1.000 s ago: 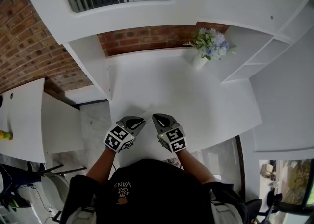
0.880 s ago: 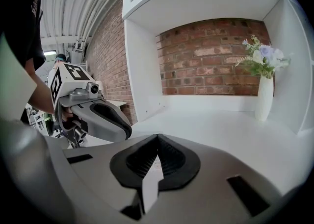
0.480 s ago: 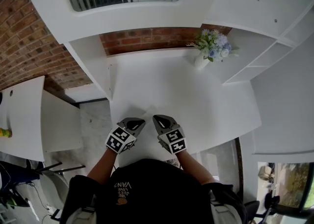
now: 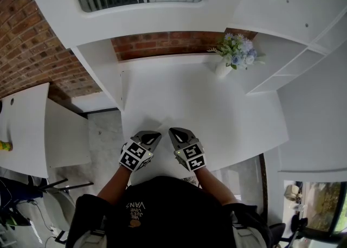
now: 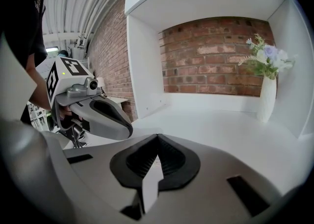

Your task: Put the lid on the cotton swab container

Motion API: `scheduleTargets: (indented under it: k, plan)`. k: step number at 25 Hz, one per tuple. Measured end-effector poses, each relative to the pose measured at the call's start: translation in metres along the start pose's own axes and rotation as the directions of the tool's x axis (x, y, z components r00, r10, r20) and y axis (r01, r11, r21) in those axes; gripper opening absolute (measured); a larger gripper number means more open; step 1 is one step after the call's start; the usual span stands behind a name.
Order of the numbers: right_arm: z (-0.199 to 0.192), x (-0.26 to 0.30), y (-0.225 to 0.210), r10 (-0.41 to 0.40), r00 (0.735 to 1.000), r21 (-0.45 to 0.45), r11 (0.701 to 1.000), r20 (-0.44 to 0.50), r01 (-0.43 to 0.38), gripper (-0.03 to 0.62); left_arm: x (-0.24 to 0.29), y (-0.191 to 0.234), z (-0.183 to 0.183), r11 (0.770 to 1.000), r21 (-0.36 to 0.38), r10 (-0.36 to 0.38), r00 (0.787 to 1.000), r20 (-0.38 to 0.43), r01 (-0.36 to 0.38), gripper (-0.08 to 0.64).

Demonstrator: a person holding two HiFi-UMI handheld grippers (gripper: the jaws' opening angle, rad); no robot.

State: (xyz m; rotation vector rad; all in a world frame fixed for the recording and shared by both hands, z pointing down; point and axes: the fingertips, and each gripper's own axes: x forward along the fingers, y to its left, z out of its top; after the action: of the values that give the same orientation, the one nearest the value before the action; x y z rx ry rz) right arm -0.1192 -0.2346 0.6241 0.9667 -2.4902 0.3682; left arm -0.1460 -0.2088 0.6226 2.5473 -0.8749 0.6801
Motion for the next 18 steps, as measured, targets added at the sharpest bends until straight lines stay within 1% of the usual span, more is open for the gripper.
scheduleTargets:
  k: [8, 11, 18]
  plan:
    - [-0.0024, 0.0009, -0.0008, -0.006, 1.0, 0.009, 1.0, -0.005, 0.006, -0.002, 0.0011, -0.0001, -0.0007, 1.0, -0.005, 0.01, 1.0, 0.001, -0.01, 0.006]
    - [-0.0023, 0.0006, -0.0011, -0.006, 1.0, 0.011, 1.0, -0.001, 0.006, -0.002, 0.0016, -0.0002, 0.0009, 1.0, -0.001, 0.016, 1.0, 0.014, -0.016, 0.006]
    - [-0.0005, -0.0022, -0.0027, 0.011, 1.0, 0.043, 0.999, 0.013, -0.011, 0.0, 0.0009, -0.0006, 0.0015, 0.999, 0.008, 0.036, 0.999, 0.019, -0.037, 0.006]
